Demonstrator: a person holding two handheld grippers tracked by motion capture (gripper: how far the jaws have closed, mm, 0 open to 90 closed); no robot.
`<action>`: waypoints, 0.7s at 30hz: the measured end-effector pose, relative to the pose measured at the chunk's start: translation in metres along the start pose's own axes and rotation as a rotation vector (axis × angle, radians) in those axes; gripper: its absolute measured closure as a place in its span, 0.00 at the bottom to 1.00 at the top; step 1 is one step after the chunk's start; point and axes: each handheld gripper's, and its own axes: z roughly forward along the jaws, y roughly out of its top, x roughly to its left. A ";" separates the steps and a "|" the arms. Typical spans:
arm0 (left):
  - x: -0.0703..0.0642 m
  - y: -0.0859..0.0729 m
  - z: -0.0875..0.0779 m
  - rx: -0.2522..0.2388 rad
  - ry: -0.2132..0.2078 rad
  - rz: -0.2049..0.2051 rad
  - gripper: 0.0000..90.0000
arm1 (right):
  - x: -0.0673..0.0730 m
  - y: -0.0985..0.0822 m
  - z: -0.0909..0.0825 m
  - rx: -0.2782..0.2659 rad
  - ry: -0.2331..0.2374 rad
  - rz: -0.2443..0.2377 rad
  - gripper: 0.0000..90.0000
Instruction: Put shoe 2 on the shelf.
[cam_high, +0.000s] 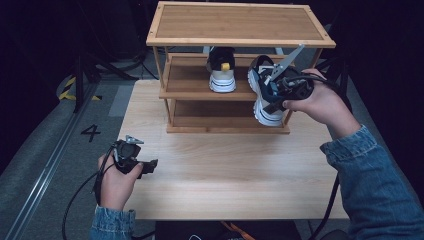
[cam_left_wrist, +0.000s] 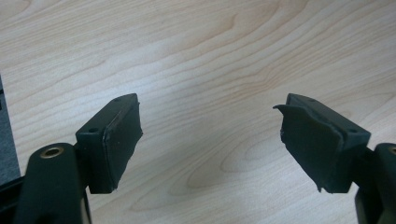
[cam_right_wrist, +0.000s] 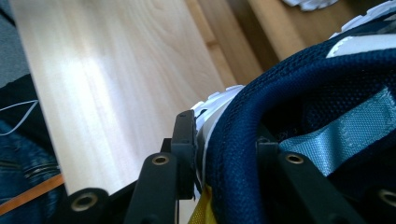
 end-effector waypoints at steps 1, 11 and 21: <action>0.000 -0.001 0.000 -0.002 0.005 -0.002 0.23 | -0.004 0.002 0.002 0.001 0.000 0.000 0.79; 0.006 -0.014 -0.008 0.004 0.032 -0.035 0.23 | -0.032 0.029 0.022 0.021 0.016 -0.009 0.79; 0.006 -0.015 -0.007 0.008 0.030 -0.032 0.23 | -0.043 0.045 0.031 0.044 0.019 -0.015 0.78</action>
